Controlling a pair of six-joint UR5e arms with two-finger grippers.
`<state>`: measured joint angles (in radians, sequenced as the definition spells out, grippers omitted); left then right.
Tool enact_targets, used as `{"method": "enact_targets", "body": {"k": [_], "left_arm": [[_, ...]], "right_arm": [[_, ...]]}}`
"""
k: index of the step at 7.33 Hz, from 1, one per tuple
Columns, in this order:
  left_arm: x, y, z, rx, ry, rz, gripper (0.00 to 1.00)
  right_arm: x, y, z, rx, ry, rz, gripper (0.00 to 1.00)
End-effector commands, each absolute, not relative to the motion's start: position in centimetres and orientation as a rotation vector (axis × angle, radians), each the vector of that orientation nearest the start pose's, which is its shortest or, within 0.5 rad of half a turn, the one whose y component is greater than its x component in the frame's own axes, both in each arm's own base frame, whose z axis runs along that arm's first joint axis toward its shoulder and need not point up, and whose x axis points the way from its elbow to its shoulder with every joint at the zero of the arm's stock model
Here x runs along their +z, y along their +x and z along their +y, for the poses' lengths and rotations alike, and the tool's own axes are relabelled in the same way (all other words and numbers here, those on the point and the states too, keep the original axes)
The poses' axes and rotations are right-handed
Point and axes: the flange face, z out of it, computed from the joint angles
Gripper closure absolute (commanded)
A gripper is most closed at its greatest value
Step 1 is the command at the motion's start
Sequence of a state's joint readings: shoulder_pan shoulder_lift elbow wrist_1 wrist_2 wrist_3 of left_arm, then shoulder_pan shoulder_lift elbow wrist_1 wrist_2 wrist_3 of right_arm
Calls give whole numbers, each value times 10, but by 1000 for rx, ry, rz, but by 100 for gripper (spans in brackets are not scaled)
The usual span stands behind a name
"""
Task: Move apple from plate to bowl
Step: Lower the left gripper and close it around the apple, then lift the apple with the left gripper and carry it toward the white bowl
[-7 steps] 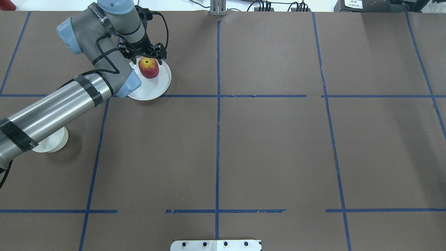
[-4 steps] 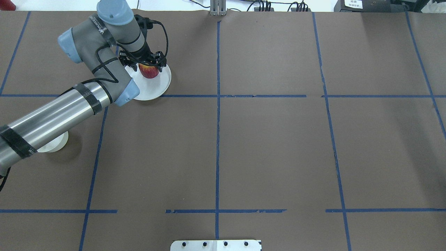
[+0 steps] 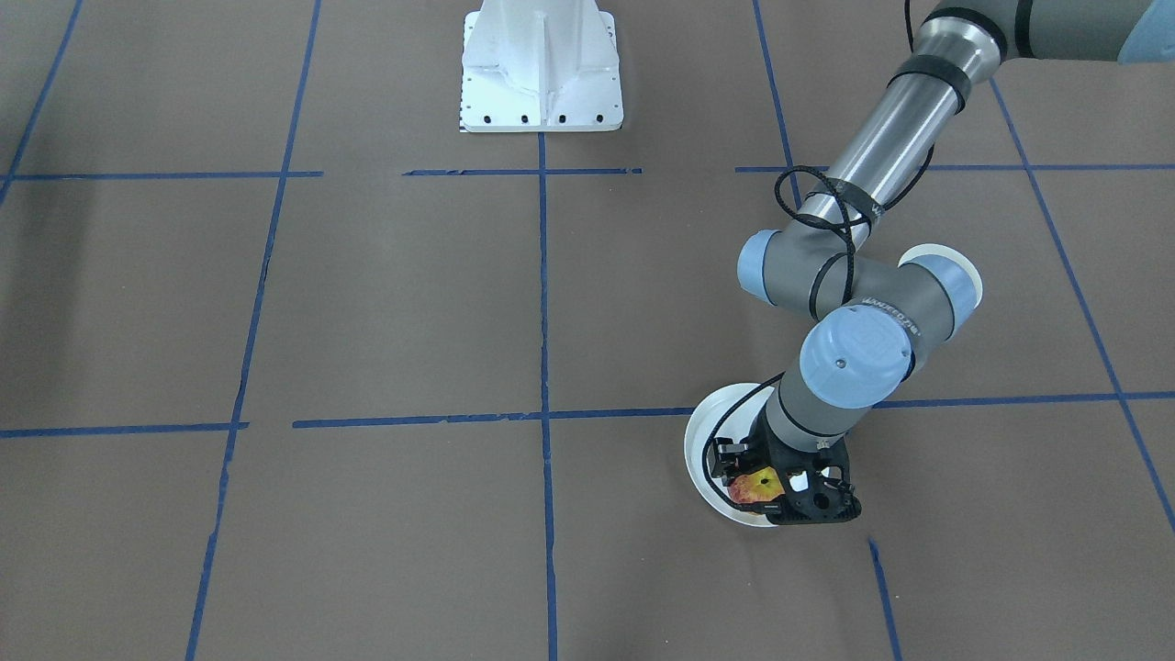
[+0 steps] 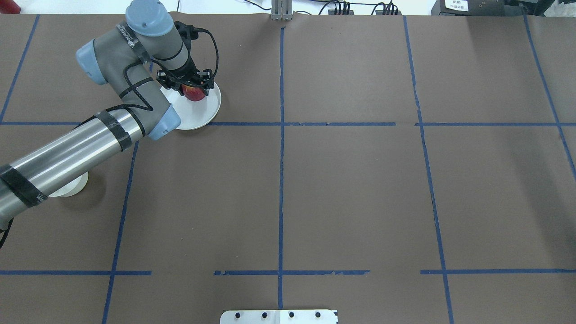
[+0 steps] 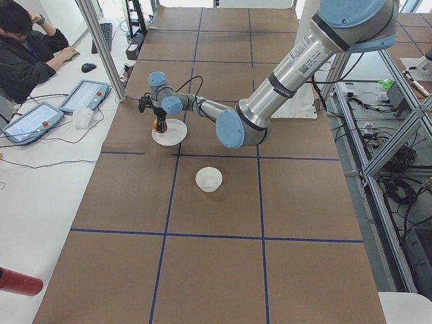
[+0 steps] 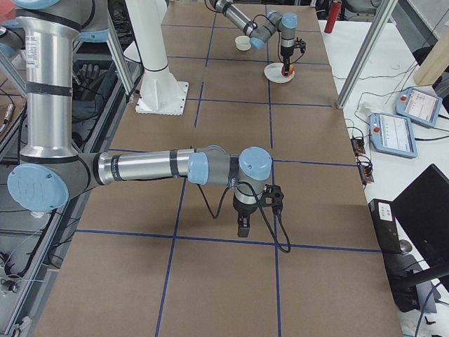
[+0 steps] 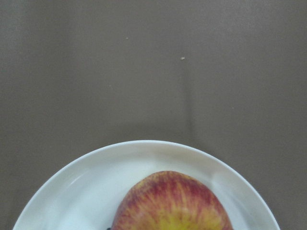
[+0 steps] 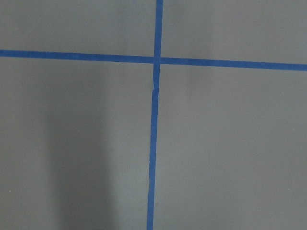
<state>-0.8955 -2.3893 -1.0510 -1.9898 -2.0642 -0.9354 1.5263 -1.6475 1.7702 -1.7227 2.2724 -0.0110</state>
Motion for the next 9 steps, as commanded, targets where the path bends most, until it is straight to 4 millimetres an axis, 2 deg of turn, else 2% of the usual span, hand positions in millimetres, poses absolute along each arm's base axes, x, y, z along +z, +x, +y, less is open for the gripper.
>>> {"method": "enact_targets", "body": {"k": [1,2,3,4,5,7,8,9], "left_arm": [[322,360,-660,-91,191,837,100],[302,327,-634,-27,209,801,100],[304,297,-599,-8,221,793,100],[338,248,-526,3,244,810,100],[362,220,-486,2,259,818,100],[427,188,-439,-12,247,809,100],[469,178,-422,-4,272,829,100],[501,185,-429,-43,250,830,100]], "right_arm": [[617,49,-457,-44,-39,-700,0],[617,49,-457,-43,-40,-702,0],[617,49,-457,-43,-40,-700,0],[617,49,-457,-43,-40,-700,0],[617,49,-457,-43,-40,-700,0],[617,49,-457,-43,-40,-700,0],[618,49,-457,-42,-41,-700,0],[617,49,-457,-43,-40,-700,0]]}}
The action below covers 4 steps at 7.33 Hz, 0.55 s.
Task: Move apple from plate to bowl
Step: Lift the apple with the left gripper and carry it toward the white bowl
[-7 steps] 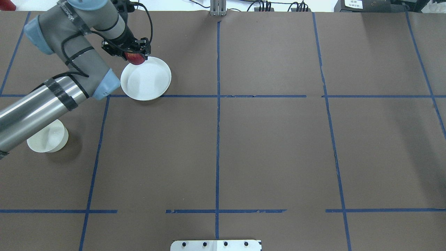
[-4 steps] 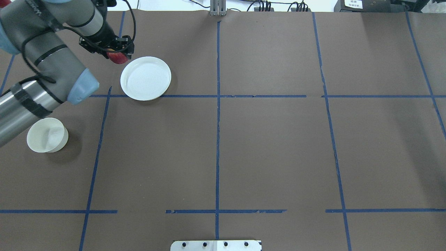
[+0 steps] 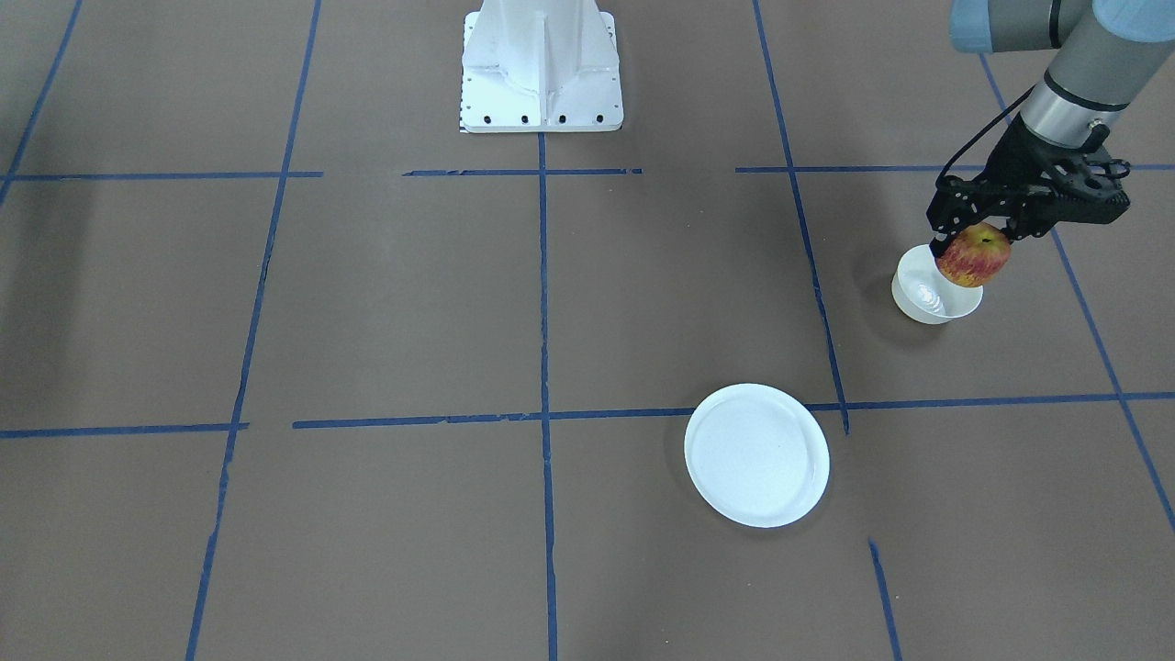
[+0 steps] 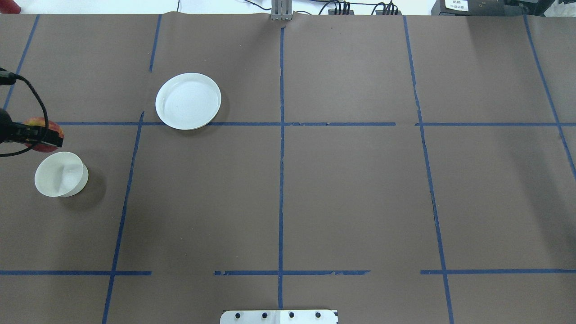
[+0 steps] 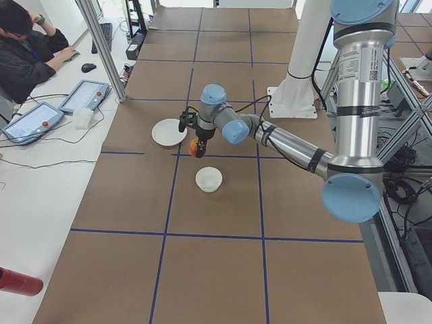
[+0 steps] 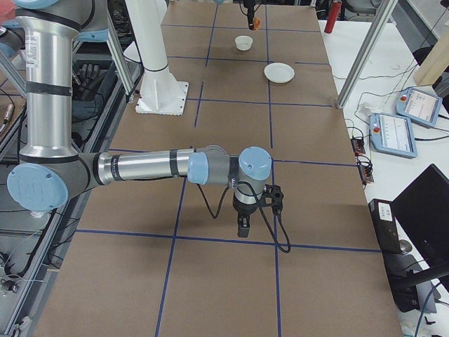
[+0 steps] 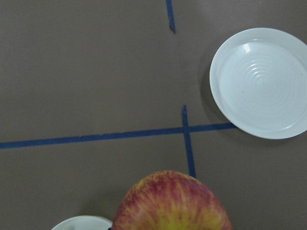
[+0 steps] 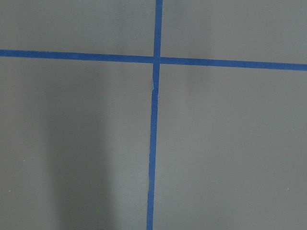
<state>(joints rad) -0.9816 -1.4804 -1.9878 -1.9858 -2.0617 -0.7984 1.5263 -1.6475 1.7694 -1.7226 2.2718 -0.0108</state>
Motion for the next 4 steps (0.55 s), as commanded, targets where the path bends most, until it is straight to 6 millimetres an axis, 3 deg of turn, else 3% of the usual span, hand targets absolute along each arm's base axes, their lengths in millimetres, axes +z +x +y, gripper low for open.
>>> {"method": "enact_targets", "body": {"k": [1,2,4], "left_arm": [[531,190,-434,-47,254,838,100],[544,191,-435,-69,268,864,100],[545,211,-428,-79,253,861,100]], "right_arm": [[618,49,-457,-42,-41,-700,0],[617,49,-457,-43,-40,-700,0],[617,49,-457,-43,-40,-700,0]]}}
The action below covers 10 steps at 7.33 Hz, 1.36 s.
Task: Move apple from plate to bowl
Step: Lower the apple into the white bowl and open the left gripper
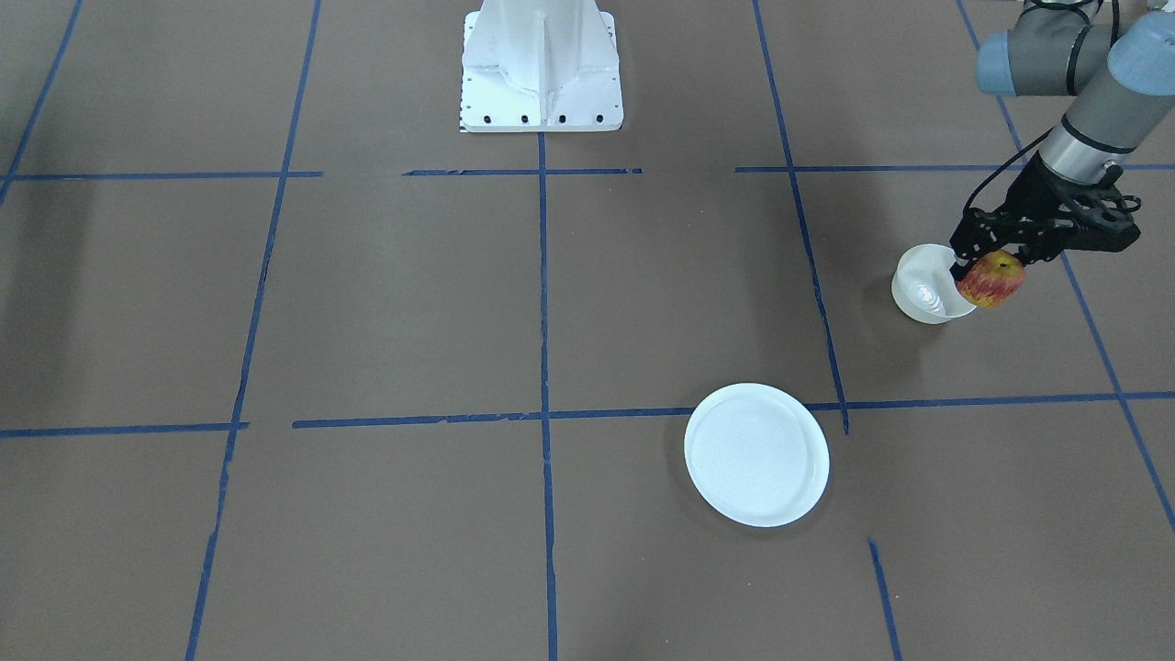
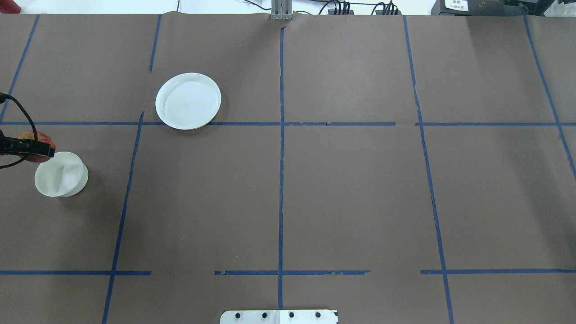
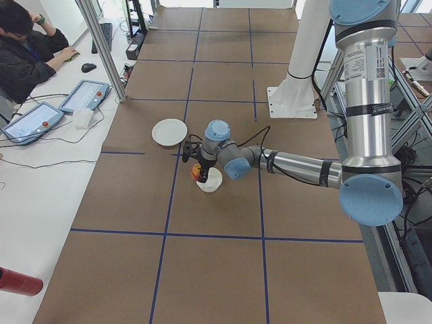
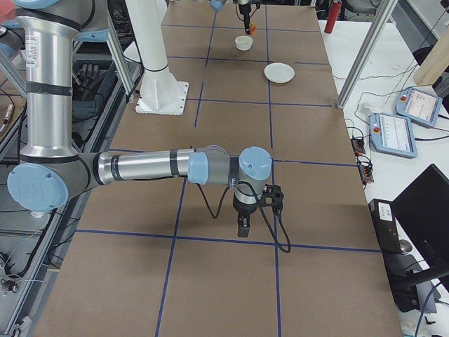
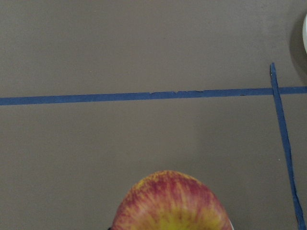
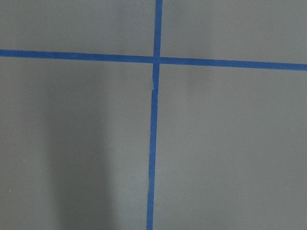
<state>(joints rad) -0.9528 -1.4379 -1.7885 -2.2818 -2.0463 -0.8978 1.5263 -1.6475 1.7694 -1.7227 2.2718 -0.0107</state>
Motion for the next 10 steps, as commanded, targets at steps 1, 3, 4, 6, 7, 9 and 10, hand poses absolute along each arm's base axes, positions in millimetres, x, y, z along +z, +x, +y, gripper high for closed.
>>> {"method": "enact_targets", "body": {"k": [1,3,4,6,7,9,10], "left_arm": [[545,225,-421,-69,236,864,100],[548,234,-413,-62,217,858,100],[549,234,-412,-60,216,858,100],[553,241,-408,-39,203,850,93],[554,241,-407,-38,201,848,66],[555,240,-407,-38,200,847,13],[556,240,-406,-39,199,846,0]], "right_arm": [[618,49,-457,-42,-41,-700,0],[617,49,-457,-43,-40,-700,0],[617,49,-457,-43,-40,-700,0],[617,49,-457,-43,-40,-700,0],[617,49,-457,-43,-40,-700,0],[617,49,-457,-44,-39,-700,0],[617,49,-457,-43,-40,-700,0]]}}
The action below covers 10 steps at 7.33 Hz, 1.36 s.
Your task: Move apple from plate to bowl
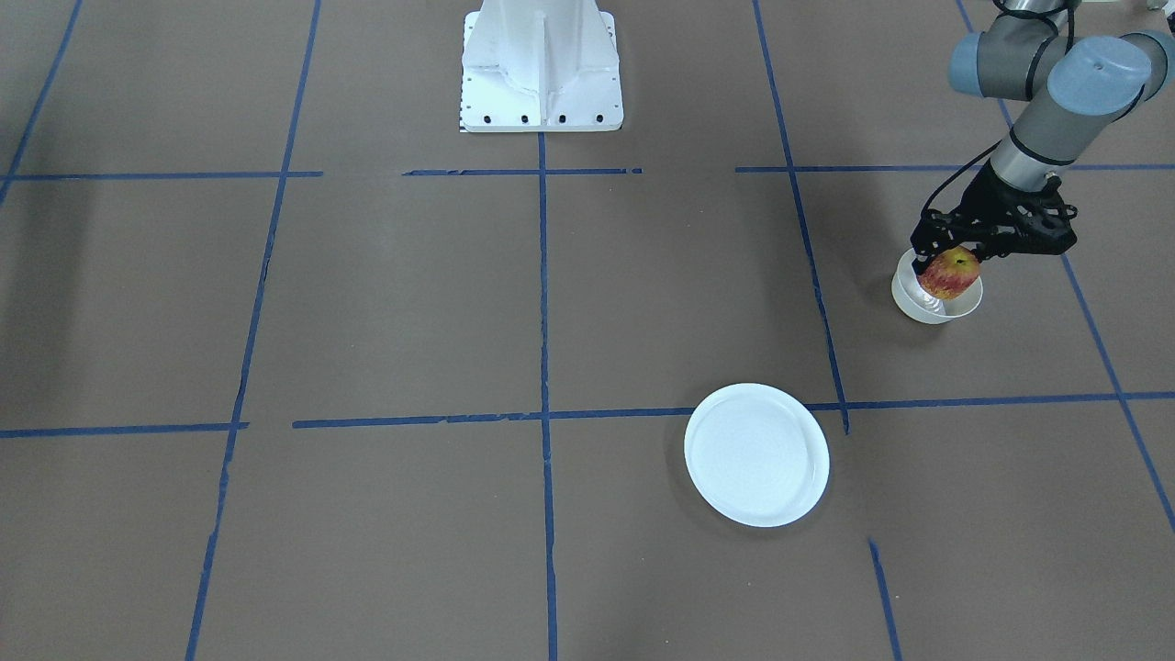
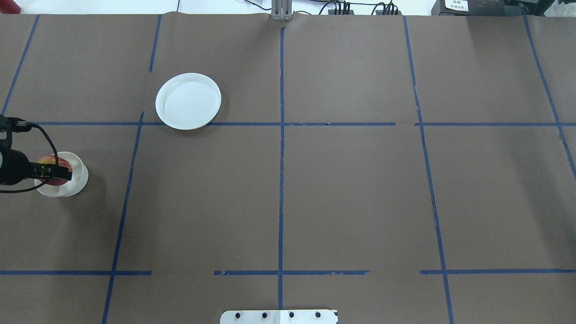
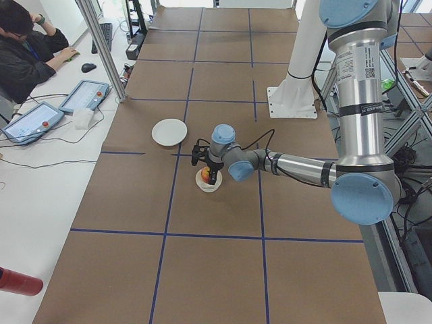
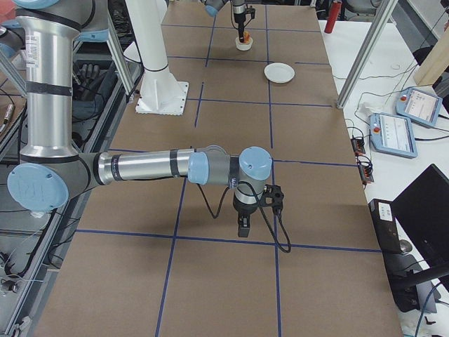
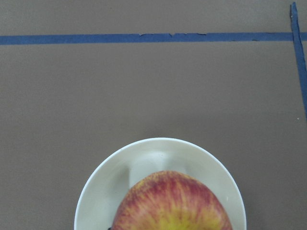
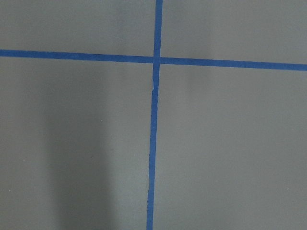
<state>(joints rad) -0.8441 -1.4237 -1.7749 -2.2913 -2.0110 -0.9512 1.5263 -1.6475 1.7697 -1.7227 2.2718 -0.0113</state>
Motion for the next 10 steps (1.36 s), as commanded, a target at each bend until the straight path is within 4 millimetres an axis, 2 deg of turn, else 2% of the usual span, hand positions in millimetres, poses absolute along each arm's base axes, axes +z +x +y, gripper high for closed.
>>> {"method": "enact_targets", "body": {"k": [1,3,4,5,6,7,8,9,10], "left_arm": [[551,240,-406,-35,205,853,0],[539,236,-407,-32,219,871,0],[515,231,-405,-23,226,899,0],[495,216,-416,-23,201,866,0],[462,212,-449,68,262,816,0],[436,198,-486,117,306,765,0],[425,175,-505,147,350,735,0],[434,149,-517,159,375,712,0],[454,117,-532,175,388,674,0]], "right_arm": [[617,49,-457,-44,-39,-700,0],[618,49,-457,-42,-41,-700,0],[617,49,-457,-43,-40,-700,0],[618,49,-457,-42,-41,-700,0],[617,49,-457,-43,-40,-700,0],[617,49,-457,-43,-40,-700,0],[617,49,-457,-43,-40,-700,0],[617,49,-457,-43,-40,-700,0],[617,49,-457,-44,-39,-700,0]]}}
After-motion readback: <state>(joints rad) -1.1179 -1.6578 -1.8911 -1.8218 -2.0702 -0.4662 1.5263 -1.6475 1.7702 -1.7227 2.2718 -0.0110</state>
